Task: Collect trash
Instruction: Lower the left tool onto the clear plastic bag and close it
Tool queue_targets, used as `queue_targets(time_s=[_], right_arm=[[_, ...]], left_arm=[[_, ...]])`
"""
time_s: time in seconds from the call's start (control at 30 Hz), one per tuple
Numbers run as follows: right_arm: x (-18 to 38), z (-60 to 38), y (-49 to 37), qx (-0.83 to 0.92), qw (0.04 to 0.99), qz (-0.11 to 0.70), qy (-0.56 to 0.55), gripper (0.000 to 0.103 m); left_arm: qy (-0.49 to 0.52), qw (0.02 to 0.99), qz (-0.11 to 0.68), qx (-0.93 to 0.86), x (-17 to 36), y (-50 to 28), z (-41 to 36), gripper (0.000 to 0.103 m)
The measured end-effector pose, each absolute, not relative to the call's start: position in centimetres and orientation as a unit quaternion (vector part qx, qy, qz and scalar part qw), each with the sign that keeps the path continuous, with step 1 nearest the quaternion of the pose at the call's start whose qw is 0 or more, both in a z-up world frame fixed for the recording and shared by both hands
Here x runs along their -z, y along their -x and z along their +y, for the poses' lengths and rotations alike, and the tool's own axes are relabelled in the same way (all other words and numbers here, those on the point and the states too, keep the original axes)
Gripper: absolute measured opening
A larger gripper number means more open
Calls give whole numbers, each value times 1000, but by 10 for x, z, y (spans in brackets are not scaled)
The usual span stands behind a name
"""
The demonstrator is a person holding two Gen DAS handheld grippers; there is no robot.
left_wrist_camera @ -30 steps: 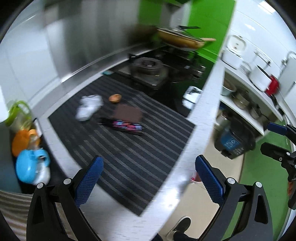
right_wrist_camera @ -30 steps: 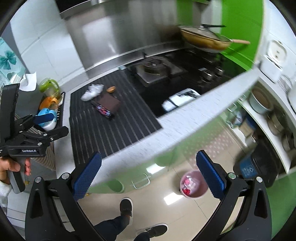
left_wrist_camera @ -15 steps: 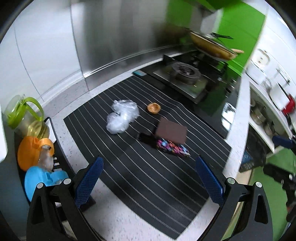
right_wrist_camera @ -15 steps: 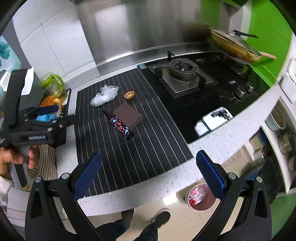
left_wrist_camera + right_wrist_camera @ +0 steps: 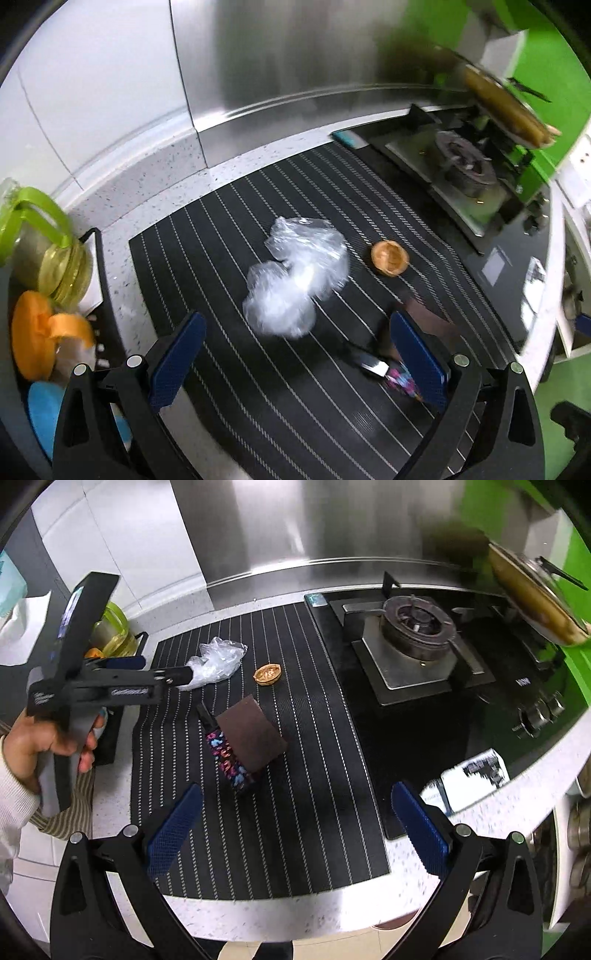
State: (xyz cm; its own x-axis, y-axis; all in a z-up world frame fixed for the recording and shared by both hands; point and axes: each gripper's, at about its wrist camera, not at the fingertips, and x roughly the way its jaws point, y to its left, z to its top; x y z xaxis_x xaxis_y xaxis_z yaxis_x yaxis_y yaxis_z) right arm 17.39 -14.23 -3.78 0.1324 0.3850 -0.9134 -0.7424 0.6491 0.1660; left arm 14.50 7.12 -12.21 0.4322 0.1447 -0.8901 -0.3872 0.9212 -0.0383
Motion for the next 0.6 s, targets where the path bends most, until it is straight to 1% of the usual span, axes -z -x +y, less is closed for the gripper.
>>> queue_targets(time_s=[0.2,0.23,0.27,0.4,0.43,0.47,0.5,0.53,0.6], right_arm=[[52,-128,-188,-393,724,541,169,100],[53,-125,-190,-394,723,541,169,100],[55,-121,-192,-397,722,540,170,100],[58,-110,-196,-402,720,540,171,100],[59,-108,-197,-403,719,539,171,100],[59,-106,-197,-404,719,538,171,100],[60,-103,-198,-405,719,538,172,100],[60,-101,-198,-407,718,537,172,100],[62,-96,-198,-409,717,536,176,100]], left_arm=[[121,828,523,-164,146,-162,81,95],[120,827,524,-163,149,-163,81,91],[120,826,527,-162,151,-164,82,82],[123,821,535,-157,157,-165,84,61],[122,820,537,-156,158,-164,84,50],[123,820,538,-155,159,-164,85,44],[125,819,539,-153,160,-164,86,40],[123,819,539,-152,160,-165,85,35],[122,821,538,-150,159,-164,86,32]])
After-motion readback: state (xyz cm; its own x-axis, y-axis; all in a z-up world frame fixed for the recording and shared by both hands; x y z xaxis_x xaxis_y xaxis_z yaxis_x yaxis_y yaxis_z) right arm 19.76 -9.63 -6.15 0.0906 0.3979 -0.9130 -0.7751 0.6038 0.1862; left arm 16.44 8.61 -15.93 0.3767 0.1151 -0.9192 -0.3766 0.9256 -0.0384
